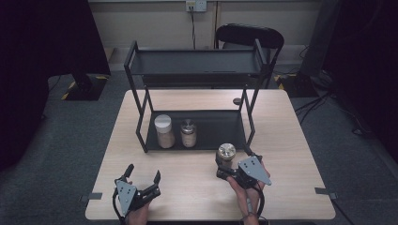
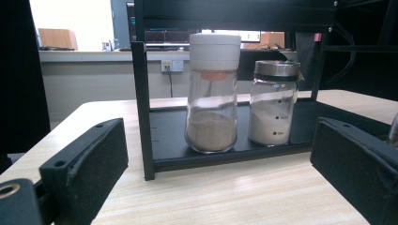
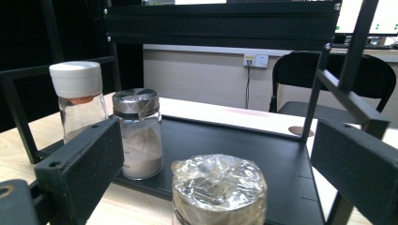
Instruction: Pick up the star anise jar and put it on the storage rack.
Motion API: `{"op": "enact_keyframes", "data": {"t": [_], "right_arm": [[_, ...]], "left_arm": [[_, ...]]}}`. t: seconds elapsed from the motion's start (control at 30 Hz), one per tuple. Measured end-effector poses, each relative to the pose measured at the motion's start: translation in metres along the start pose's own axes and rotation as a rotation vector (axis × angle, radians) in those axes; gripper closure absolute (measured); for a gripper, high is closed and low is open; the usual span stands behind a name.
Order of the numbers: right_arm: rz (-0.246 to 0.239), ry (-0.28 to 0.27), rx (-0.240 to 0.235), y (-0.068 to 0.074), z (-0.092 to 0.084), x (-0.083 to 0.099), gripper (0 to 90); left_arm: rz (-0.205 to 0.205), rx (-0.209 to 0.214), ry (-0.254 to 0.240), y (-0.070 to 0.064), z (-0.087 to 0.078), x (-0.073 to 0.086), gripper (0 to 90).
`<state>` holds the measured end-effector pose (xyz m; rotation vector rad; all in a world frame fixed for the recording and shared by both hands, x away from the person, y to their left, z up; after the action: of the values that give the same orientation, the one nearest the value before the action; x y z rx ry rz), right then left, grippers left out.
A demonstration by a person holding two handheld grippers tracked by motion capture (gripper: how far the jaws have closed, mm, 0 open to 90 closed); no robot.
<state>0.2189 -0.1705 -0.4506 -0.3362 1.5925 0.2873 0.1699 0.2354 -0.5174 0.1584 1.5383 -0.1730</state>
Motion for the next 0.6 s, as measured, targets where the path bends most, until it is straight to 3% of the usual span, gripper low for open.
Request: {"op": "enact_keyframes", "data": {"t": [0.6], "right_arm": [[0.012,0.051,0.003,-0.005,0.014,0.007,2.0]], "left_arm": [[0.000,0.000,0.000,0.000,0.000,0.000,3.5]]}}
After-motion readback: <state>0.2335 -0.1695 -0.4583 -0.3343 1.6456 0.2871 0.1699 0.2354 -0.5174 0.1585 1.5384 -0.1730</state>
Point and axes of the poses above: each handheld gripper's, and its own axes: z roughly forward along the jaws, x roughly out of its underside, y roughly to its left, the point moved 3 cm from there along z, roughly forward along the jaws, and after that the axes turned 2 degrees about -x, right-handed, at the moved point
